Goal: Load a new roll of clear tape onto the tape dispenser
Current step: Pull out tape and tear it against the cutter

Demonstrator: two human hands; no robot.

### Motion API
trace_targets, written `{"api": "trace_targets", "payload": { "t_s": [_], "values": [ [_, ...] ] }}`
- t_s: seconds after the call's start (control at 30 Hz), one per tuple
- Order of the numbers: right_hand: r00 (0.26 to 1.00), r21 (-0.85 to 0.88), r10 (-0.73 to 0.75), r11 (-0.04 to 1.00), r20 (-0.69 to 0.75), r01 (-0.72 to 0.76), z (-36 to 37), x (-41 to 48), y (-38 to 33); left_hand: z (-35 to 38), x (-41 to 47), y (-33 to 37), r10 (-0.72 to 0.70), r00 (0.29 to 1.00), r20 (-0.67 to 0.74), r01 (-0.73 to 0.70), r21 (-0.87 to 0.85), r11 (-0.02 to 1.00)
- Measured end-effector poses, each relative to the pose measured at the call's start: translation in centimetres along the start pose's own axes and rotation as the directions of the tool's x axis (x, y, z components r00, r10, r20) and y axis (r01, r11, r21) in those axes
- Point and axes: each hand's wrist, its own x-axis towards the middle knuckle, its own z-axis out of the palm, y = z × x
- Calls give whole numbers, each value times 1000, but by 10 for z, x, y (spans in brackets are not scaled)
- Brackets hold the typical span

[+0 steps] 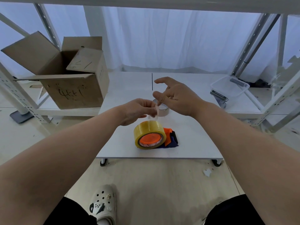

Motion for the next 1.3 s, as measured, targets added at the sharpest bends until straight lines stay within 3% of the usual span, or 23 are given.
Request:
{"api": "trace_targets", "payload": {
  "t_s": [0.1,0.23,0.27,0.33,0.4,0.5,0.7,1.3],
  "values": [
    [996,19,-49,999,-73,51,0,-1,-1,4,-1,-3,21,999,24,-22,26,999],
    [932,339,61,938,-358,69,-15,7,-17,10,-3,-9,18,1000,-4,-18,54,998],
    [935,345,103,938,-339,22,-17,9,-19,11,-3,-9,32,998,-50,-30,25,999],
    [957,267,245,943,-155,-198,-12,8,-19,11,-3,-6,43,993,-106,-43,4,999],
    [899,198,425,877,105,-438,-5,3,-16,11,-4,-3,38,993,-115,-38,0,999],
    [806,166,497,808,322,-565,-2,-6,-15,11,-5,1,36,992,-119,-34,21,999],
    [818,379,504,725,276,-575,-2,-7,-20,12,-7,7,6,996,-87,0,68,998],
    [797,438,522,667,304,-604,2,-3,-31,-4,-15,1,-48,998,-38,50,29,998]
  ]
}}
